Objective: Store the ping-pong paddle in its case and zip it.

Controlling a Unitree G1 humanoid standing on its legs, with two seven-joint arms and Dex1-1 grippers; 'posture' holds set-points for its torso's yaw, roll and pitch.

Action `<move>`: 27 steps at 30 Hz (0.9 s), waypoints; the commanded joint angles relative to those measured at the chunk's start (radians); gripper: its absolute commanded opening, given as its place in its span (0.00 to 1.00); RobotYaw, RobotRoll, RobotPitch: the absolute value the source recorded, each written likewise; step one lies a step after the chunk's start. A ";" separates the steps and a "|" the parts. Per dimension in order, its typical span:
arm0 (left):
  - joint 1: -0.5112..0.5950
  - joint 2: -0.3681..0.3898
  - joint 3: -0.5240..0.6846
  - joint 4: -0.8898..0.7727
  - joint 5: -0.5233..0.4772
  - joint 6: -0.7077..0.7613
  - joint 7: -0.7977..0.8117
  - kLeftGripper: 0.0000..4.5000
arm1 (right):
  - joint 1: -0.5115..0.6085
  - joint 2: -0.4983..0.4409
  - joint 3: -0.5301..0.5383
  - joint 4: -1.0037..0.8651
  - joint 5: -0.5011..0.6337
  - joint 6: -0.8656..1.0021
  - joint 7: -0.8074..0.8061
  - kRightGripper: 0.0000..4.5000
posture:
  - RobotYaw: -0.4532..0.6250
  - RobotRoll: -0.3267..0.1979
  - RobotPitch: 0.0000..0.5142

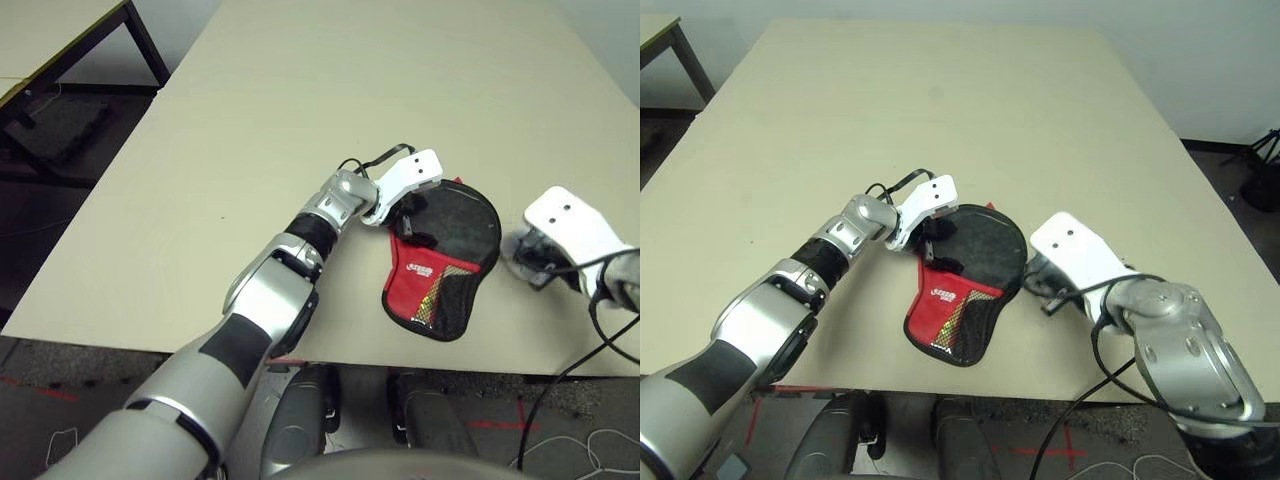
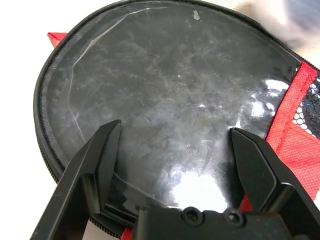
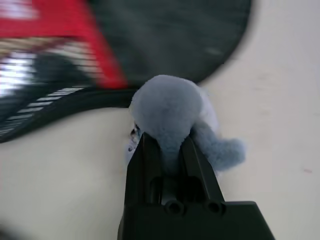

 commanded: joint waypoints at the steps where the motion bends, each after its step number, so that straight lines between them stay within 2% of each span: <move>1: 0.072 0.003 -0.075 0.110 0.097 0.038 0.017 1.00 | -0.012 -0.028 -0.014 -0.103 0.135 0.087 0.075 0.04 | 0.30 0.62 0.39; 8: 0.068 -0.001 -0.072 0.113 0.095 0.033 0.021 1.00 | 0.016 -0.125 -0.030 -0.166 0.273 0.126 0.116 0.04 | 0.30 0.62 0.38; 15: 0.072 0.001 -0.071 0.115 0.096 0.026 0.029 1.00 | 0.035 -0.180 -0.067 -0.185 0.389 0.127 0.139 0.04 | 0.30 0.62 0.36; 22: 0.077 0.006 -0.071 0.118 0.098 0.019 0.037 1.00 | 0.044 -0.202 -0.109 -0.186 0.494 0.127 0.142 0.04 | 0.31 0.62 0.36; 27: 0.079 0.007 -0.067 0.117 0.096 0.017 0.043 1.00 | 0.031 -0.161 -0.115 -0.139 0.492 0.123 0.096 0.04 | 0.31 0.62 0.34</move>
